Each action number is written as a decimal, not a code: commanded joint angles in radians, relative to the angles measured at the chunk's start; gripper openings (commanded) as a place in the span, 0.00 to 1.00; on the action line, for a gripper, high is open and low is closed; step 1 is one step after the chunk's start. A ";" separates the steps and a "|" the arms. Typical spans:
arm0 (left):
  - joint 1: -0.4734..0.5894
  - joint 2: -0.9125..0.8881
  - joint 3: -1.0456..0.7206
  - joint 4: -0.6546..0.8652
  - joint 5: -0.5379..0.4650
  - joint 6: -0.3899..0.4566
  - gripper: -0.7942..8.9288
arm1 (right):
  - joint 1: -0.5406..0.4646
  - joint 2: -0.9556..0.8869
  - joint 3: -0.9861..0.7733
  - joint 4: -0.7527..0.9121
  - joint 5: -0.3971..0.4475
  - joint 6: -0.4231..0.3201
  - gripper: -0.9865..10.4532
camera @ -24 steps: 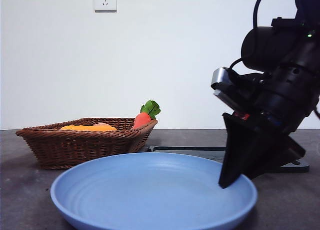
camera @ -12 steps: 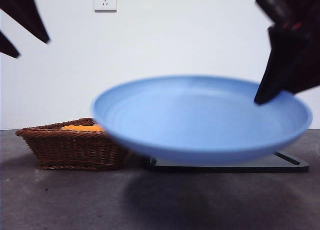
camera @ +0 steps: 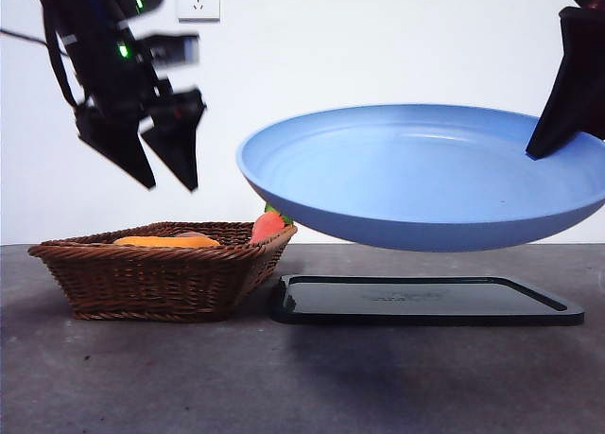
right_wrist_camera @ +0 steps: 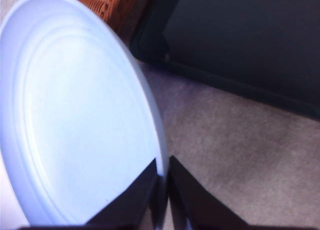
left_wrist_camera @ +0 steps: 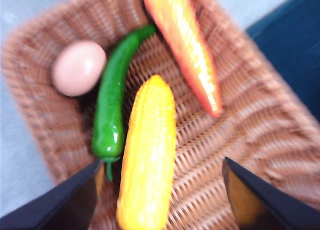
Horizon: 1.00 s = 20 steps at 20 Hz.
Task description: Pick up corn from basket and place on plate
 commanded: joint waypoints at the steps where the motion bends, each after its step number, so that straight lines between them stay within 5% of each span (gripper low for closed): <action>1: -0.004 0.068 0.024 0.007 -0.003 0.042 0.48 | -0.003 0.005 0.007 0.012 -0.008 0.005 0.09; 12: -0.006 0.201 0.025 0.064 -0.004 0.041 0.48 | -0.003 0.005 0.007 0.022 -0.008 0.005 0.09; 20: -0.010 0.231 0.026 0.057 -0.004 0.033 0.36 | -0.003 0.005 0.007 0.028 -0.007 0.005 0.09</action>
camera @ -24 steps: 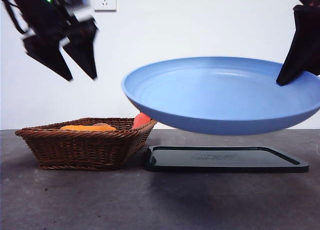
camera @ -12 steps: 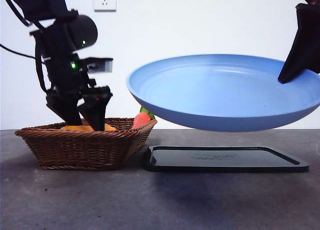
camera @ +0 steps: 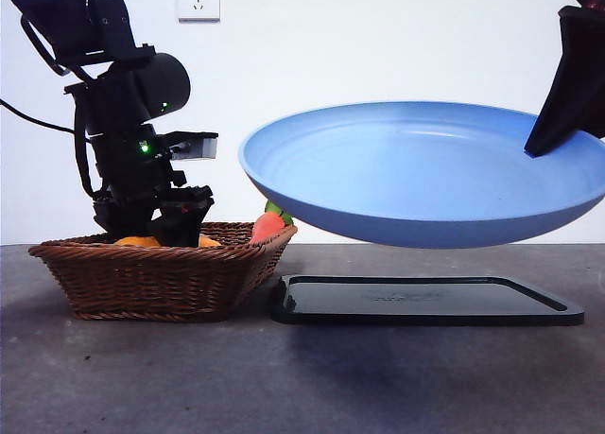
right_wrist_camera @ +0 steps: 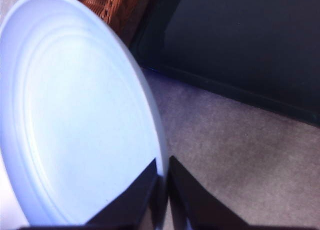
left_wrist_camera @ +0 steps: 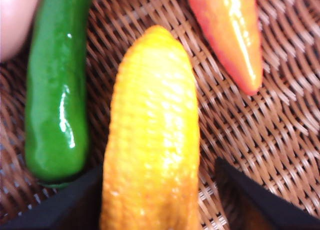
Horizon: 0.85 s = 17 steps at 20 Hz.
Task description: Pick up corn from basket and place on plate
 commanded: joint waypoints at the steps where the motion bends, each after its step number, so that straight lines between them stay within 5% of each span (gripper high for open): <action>1: -0.007 0.020 0.026 0.002 0.001 -0.003 0.32 | 0.002 0.005 0.007 0.021 -0.007 0.006 0.09; 10: -0.004 -0.055 0.148 -0.086 0.036 -0.096 0.25 | 0.002 0.034 0.007 0.039 -0.002 0.040 0.09; 14: -0.007 -0.190 0.161 -0.085 0.235 -0.181 0.25 | -0.014 0.135 0.007 0.080 -0.008 0.070 0.09; 17: -0.016 -0.251 0.161 -0.089 0.484 -0.249 0.25 | -0.040 0.241 0.007 0.145 -0.014 0.099 0.09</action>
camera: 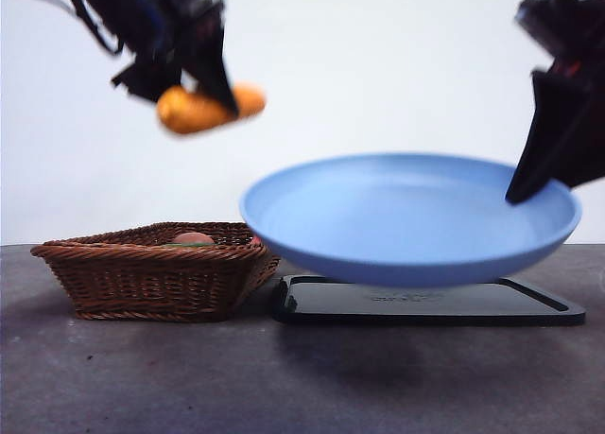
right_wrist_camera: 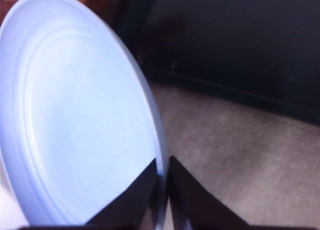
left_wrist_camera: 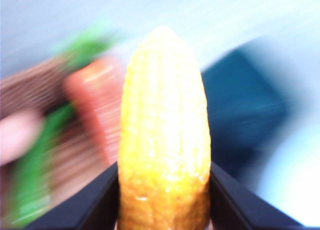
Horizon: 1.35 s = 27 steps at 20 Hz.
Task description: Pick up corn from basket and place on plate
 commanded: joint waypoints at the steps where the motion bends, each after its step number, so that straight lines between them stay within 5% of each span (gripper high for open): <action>1: -0.018 0.015 0.018 -0.004 0.177 -0.065 0.25 | -0.018 0.073 0.007 0.053 -0.021 0.048 0.09; 7: -0.192 0.081 0.017 -0.063 0.192 -0.005 0.25 | -0.057 0.192 0.041 0.115 -0.086 0.084 0.09; 13: -0.363 0.219 0.017 -0.072 -0.114 0.118 0.25 | -0.057 0.198 0.079 0.111 -0.094 0.082 0.09; 18: -0.414 0.237 0.017 -0.071 -0.270 0.179 0.26 | -0.057 0.198 0.079 0.097 -0.093 0.069 0.09; 23: -0.422 0.237 0.017 -0.073 -0.271 0.170 0.42 | -0.057 0.198 0.079 0.095 -0.094 0.069 0.09; 27: -0.423 0.224 0.018 -0.103 -0.271 0.138 0.43 | -0.057 0.198 0.079 0.097 -0.091 0.069 0.09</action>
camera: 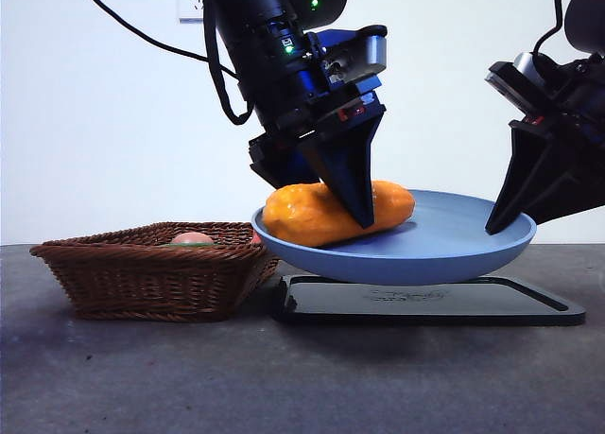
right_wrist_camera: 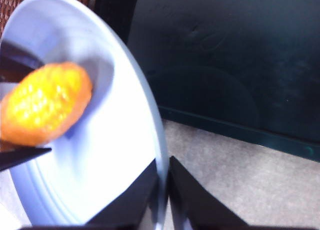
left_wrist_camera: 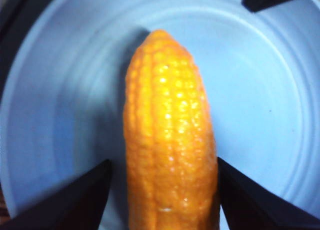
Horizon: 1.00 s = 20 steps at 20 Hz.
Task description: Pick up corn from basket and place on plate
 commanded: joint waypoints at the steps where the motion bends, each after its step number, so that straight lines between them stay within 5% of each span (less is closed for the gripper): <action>1: -0.010 -0.011 0.015 -0.010 0.001 -0.033 0.43 | 0.003 0.010 0.016 0.010 -0.009 -0.001 0.09; 10: -0.009 -0.232 0.015 -0.015 0.001 -0.073 0.43 | -0.028 0.049 0.049 0.017 -0.010 0.000 0.09; 20: -0.009 -0.480 0.015 -0.048 0.001 -0.125 0.43 | -0.127 0.382 0.376 -0.069 -0.008 -0.023 0.09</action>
